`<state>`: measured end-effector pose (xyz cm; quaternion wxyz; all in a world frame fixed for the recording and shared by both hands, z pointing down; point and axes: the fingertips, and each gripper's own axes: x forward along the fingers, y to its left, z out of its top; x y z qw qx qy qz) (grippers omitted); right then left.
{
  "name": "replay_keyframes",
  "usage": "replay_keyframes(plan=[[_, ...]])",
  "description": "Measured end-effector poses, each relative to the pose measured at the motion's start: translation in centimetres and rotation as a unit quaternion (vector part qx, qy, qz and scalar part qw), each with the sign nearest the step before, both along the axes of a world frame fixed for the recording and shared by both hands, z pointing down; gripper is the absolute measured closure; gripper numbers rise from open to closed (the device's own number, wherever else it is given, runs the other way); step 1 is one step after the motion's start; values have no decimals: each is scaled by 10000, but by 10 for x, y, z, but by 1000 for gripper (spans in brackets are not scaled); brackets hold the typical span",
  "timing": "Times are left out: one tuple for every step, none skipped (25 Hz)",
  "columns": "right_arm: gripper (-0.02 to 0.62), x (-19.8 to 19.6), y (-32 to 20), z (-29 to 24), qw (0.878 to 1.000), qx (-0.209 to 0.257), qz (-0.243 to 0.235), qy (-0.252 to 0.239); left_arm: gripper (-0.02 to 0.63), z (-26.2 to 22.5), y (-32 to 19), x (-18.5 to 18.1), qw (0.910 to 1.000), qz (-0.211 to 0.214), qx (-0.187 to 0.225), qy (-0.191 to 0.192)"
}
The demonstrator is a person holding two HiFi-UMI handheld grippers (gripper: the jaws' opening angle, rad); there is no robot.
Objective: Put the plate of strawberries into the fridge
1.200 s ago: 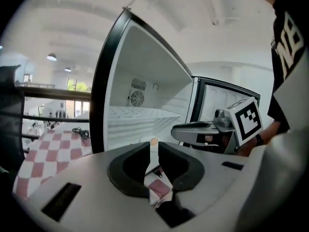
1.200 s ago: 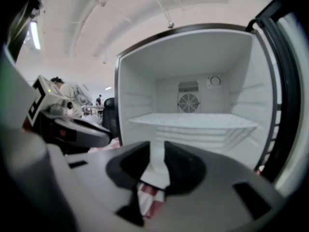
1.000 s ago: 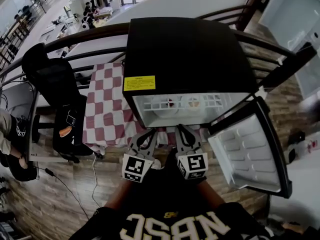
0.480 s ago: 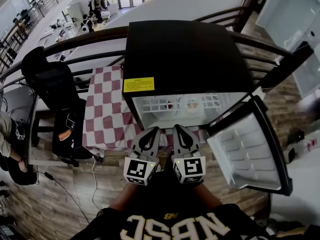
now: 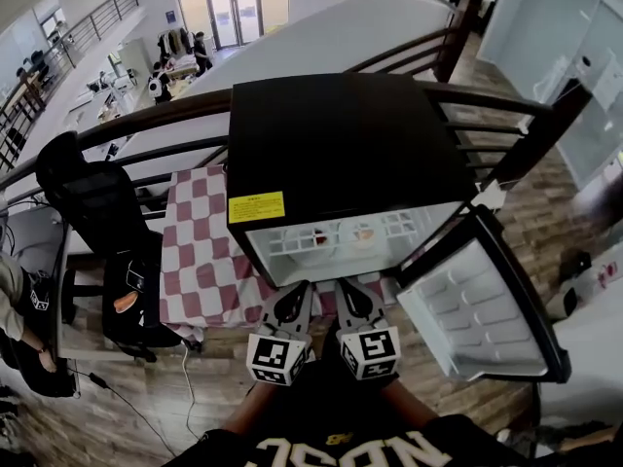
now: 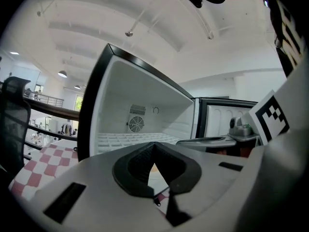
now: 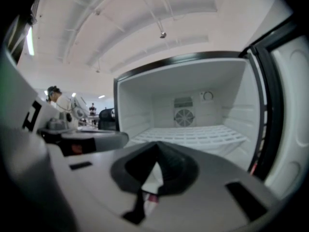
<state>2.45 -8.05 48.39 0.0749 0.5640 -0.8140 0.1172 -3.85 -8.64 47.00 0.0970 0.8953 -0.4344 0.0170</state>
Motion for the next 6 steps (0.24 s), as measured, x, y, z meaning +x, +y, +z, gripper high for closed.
replay_keyframes(plan=[[575, 1, 1, 7, 9997, -196, -43, -168, 589, 4, 2, 6, 9999, 102, -57, -76], [575, 2, 3, 15, 9985, -418, -58, -351, 589, 10, 6, 10, 9996, 179, -106, -165], [575, 4, 7, 24, 9967, -631, -46, -501, 589, 15, 11, 13, 9993, 234, -170, -249], [575, 7, 12, 32, 9948, -819, -18, -607, 589, 22, 17, 15, 9988, 279, -266, -309], [575, 9, 17, 40, 9927, -988, 17, -687, 589, 29, 23, 17, 9981, 321, -390, -342], [575, 11, 22, 47, 9905, -1150, 55, -757, 589, 36, 30, 18, 9973, 361, -528, -363]])
